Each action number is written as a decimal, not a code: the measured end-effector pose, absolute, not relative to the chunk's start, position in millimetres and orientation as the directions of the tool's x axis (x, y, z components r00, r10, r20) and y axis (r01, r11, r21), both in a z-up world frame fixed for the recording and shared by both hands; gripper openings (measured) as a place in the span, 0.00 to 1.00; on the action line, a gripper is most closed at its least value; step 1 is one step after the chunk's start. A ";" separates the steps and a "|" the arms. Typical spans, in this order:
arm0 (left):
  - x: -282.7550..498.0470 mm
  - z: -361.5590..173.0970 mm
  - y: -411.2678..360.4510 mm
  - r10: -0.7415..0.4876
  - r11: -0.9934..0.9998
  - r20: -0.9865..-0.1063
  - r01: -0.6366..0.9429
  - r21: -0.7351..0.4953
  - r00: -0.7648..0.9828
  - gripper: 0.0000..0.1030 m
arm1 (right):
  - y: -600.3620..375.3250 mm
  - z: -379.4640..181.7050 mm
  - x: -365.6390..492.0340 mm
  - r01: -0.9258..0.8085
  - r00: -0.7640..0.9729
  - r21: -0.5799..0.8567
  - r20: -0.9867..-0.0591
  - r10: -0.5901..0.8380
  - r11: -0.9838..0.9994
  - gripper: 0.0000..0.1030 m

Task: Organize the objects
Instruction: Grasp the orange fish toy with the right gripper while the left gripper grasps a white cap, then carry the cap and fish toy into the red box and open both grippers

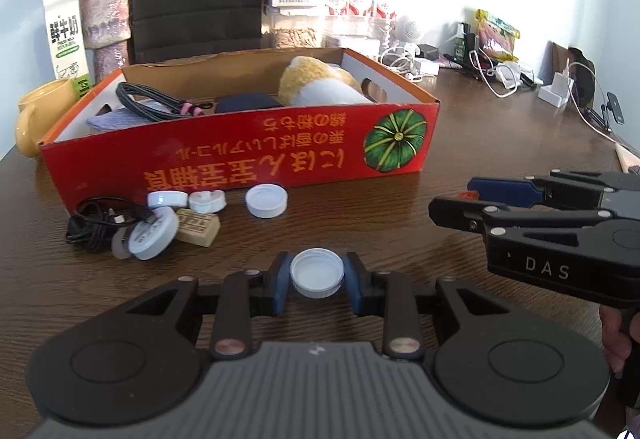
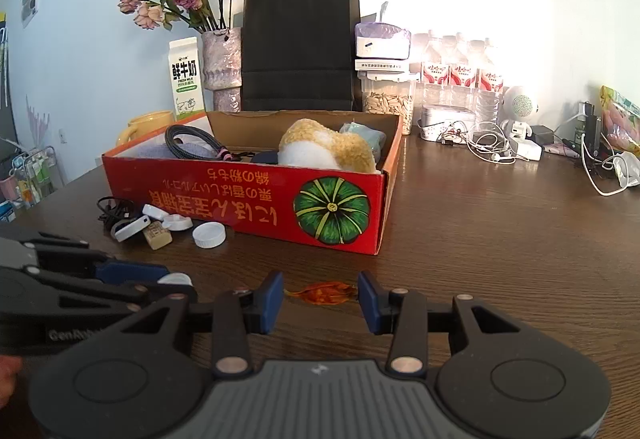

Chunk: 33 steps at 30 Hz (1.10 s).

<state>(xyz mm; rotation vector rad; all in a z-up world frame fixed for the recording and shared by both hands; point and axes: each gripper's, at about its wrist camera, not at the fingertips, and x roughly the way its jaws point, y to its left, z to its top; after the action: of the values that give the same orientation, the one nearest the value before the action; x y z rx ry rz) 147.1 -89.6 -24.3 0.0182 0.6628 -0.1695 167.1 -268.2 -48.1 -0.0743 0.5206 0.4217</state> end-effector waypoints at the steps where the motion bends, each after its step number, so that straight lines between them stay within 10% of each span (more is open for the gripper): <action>1: 146.5 -23.6 -87.8 -0.151 0.986 -0.611 0.160 -0.040 0.777 0.29 | -267.7 -48.1 166.6 -0.409 0.784 0.036 -0.498 0.371 0.912 0.39; 33: 157.6 42.4 -11.5 -0.109 0.994 -0.475 0.083 -0.074 0.873 0.29 | -188.2 4.2 186.4 -0.496 0.797 -0.037 -0.417 0.437 0.868 0.39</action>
<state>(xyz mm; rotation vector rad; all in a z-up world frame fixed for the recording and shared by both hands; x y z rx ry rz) 157.6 -11.5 42.4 -0.0516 0.4995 -0.1004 186.4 -188.2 4.2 -0.1477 0.4112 0.5029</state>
